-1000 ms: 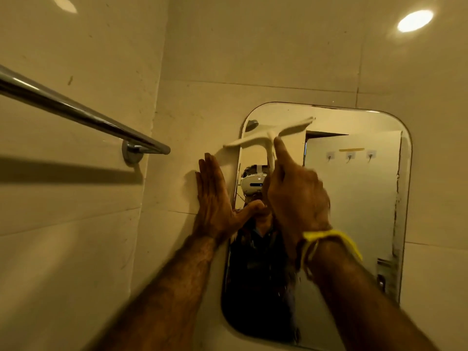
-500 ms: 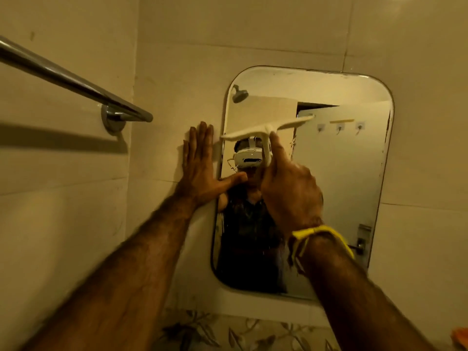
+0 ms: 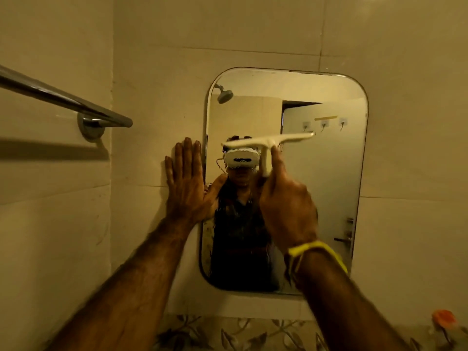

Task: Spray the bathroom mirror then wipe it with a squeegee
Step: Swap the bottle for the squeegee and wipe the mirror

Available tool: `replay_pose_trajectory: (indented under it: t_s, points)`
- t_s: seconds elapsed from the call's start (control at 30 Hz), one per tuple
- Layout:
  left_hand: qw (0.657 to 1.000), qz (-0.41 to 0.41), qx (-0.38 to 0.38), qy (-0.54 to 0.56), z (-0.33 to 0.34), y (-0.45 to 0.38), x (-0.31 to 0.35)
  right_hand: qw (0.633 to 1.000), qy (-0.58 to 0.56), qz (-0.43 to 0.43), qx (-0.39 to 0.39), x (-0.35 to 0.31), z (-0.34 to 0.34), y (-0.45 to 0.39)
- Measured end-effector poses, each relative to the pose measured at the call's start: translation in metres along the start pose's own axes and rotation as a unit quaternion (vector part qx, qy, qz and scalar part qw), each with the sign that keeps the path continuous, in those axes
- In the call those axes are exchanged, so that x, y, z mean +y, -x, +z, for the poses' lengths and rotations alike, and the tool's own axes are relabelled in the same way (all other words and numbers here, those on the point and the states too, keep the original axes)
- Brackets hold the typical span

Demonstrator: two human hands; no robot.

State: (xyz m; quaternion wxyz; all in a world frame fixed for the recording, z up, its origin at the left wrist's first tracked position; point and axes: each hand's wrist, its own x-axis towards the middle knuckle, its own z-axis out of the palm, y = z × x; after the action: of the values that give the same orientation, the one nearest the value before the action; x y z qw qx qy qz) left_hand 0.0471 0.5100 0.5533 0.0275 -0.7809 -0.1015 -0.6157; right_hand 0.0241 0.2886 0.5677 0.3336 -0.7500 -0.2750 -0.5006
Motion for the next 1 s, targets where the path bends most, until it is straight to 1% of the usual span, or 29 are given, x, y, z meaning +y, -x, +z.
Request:
replay_pose_trajectory:
  t_s: [0.07, 0.13, 0.27, 0.33, 0.43, 0.5, 0.6, 0.67, 0.73, 0.8, 0.9, 1.0]
  points:
    - [1.0, 0.003, 0.018, -0.008, 0.005, 0.003, -0.002, 1.0, 0.002, -0.002, 0.015, 0.004, 0.003, 0.011]
    - [0.999, -0.002, 0.031, -0.016, 0.007, 0.004, 0.0, 0.999, 0.003, 0.006, 0.036, 0.0, -0.001, -0.011]
    - [0.999, -0.043, 0.025, -0.021, 0.005, 0.002, 0.006, 0.994, 0.006, 0.083, 0.07, -0.004, -0.012, -0.061]
    - [0.998, -0.054, 0.015, -0.021, 0.003, 0.003, 0.009, 0.994, 0.0, 0.095, 0.061, -0.006, -0.01, -0.044]
    - [0.998, -0.052, 0.009, -0.021, 0.002, 0.004, 0.01, 0.997, 0.007, 0.08, 0.02, -0.004, -0.001, 0.013]
    - [0.999, -0.048, 0.006, -0.023, 0.002, 0.005, 0.01, 0.998, -0.001, 0.068, 0.014, -0.001, 0.001, 0.03]
    - [0.998, -0.052, -0.001, -0.018, 0.001, 0.005, 0.012, 0.995, -0.005, 0.081, 0.057, 0.005, -0.008, -0.004]
    - [0.998, -0.056, -0.005, 0.0, 0.0, 0.006, 0.012, 0.987, -0.021, 0.126, 0.094, 0.012, -0.021, -0.041]
    - [0.998, -0.056, -0.006, 0.006, -0.001, 0.007, 0.013, 0.981, -0.021, 0.163, 0.106, 0.02, -0.03, -0.059]
    - [0.998, -0.064, -0.009, 0.006, -0.002, 0.007, 0.015, 0.98, -0.023, 0.172, 0.101, 0.02, -0.029, -0.046]
    - [0.996, -0.083, -0.017, 0.002, 0.0, 0.007, 0.02, 0.984, -0.025, 0.16, 0.067, 0.017, -0.016, 0.003]
    - [0.997, -0.079, -0.007, 0.004, 0.003, 0.008, 0.019, 0.986, -0.005, 0.148, 0.079, 0.028, -0.014, 0.011]
